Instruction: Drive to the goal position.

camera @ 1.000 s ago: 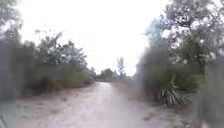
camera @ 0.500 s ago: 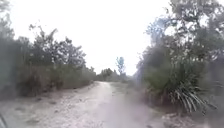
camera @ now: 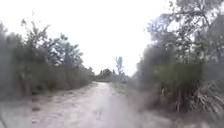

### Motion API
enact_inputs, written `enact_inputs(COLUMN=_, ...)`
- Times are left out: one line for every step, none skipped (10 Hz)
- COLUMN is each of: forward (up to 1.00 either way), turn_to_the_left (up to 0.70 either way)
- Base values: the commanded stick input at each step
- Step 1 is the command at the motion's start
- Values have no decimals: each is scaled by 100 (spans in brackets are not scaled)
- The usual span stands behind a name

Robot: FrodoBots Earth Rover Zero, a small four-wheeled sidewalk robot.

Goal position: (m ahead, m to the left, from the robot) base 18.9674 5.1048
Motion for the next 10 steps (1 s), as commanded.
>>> enact_inputs(forward=85, turn_to_the_left=0)
enact_inputs(forward=85, turn_to_the_left=0)
enact_inputs(forward=85, turn_to_the_left=0)
enact_inputs(forward=85, turn_to_the_left=0)
enact_inputs(forward=85, turn_to_the_left=0)
enact_inputs(forward=85, turn_to_the_left=0)
enact_inputs(forward=85, turn_to_the_left=0)
enact_inputs(forward=85, turn_to_the_left=0)
enact_inputs(forward=85, turn_to_the_left=0)
enact_inputs(forward=85, turn_to_the_left=0)
